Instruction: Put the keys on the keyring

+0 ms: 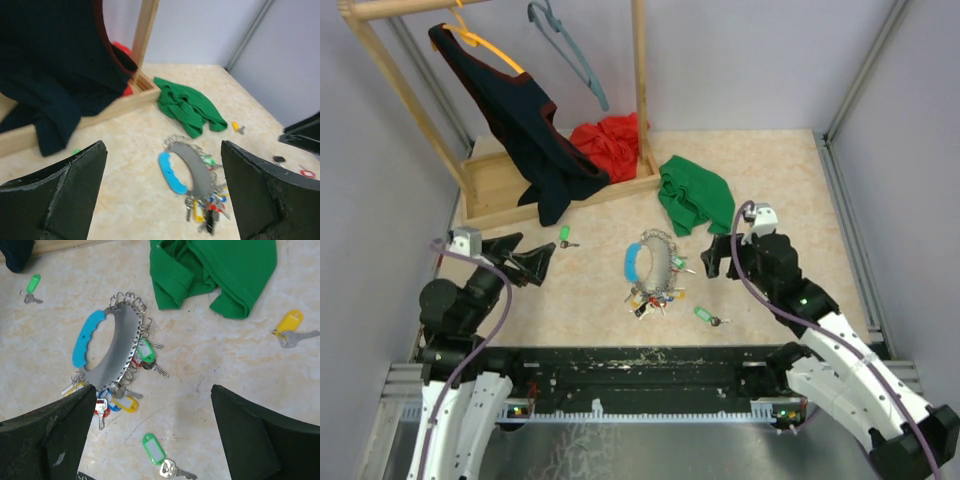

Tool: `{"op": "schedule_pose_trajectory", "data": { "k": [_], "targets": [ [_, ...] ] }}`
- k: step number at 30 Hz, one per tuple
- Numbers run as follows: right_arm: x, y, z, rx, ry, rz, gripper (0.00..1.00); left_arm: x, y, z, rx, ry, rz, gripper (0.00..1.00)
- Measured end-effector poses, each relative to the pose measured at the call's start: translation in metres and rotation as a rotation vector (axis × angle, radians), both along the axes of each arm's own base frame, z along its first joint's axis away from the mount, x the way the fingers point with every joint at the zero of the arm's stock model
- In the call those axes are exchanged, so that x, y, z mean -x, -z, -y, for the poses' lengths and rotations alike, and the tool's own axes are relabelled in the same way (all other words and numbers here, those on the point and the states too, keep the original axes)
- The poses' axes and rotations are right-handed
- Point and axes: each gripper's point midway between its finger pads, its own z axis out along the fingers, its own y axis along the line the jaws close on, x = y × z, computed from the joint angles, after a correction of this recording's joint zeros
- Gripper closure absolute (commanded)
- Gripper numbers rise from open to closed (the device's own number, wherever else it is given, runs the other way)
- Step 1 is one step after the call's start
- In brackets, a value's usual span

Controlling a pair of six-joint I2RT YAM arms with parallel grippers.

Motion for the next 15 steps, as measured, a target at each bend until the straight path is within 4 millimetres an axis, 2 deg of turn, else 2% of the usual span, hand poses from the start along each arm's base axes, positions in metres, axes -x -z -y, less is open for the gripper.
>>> {"op": "schedule_pose_trajectory", "data": {
  "k": [5, 9, 15],
  "targets": [
    [-0.014, 0.025, -0.021, 0.014, -0.060, -0.080, 0.08, -0.020, 0.036, 0.022, 0.094, 0.096, -0.191, 0.00],
    [-0.027, 0.045, -0.041, 0.009, -0.111, -0.128, 0.12, -0.031, 0.086, 0.037, 0.165, 0.161, -0.356, 0.00],
    [-0.042, 0.094, -0.065, -0.012, -0.187, -0.262, 0.21, -0.035, 0.139, 0.064, 0.216, 0.248, -0.532, 0.02]
  ]
}}
